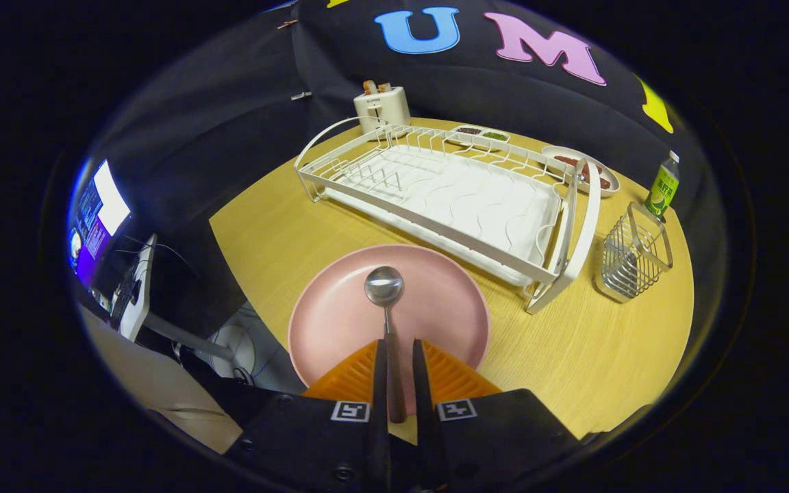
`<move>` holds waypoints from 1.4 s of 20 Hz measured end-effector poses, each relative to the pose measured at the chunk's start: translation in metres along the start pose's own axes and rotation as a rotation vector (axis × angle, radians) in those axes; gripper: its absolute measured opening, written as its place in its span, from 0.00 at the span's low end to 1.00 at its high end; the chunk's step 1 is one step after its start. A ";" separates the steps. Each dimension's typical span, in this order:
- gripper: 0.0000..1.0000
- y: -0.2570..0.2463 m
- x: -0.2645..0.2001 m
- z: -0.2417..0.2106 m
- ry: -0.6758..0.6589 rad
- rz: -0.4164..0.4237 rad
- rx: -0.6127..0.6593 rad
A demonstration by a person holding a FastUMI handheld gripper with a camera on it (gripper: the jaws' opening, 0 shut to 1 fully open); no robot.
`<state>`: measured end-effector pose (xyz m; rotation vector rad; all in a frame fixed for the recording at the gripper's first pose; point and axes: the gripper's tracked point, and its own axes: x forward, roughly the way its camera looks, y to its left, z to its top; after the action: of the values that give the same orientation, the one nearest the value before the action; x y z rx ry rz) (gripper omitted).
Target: Take the plate from the dish rack, then take the spoon from the basket and place it into the plate.
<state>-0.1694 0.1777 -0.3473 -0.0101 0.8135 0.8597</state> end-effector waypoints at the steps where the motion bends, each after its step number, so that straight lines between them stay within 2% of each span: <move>1: 0.26 -0.001 0.000 0.001 -0.003 -0.002 0.002; 2: 0.29 -0.001 0.000 0.002 -0.007 -0.004 0.005; 6: 0.68 -0.001 0.000 0.005 -0.011 -0.005 0.027; 7: 0.84 0.000 -0.001 0.006 -0.014 -0.007 0.028; 10: 0.87 0.003 -0.008 0.018 -0.039 -0.009 0.033; 11: 0.92 0.004 -0.013 0.025 -0.056 -0.011 0.035; 12: 0.93 0.004 -0.018 0.034 -0.075 -0.015 0.037; 15: 0.94 0.001 -0.037 0.066 -0.148 -0.044 0.062; 17: 0.97 -0.002 -0.057 0.096 -0.213 -0.073 0.081; 22: 0.98 -0.032 -0.117 0.178 -0.409 -0.223 0.053; 26: 0.99 -0.051 -0.164 0.219 -0.522 -0.386 -0.001; 28: 0.99 -0.054 -0.182 0.233 -0.566 -0.440 -0.001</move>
<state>-0.0542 0.0935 -0.0823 0.0504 0.2587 0.4083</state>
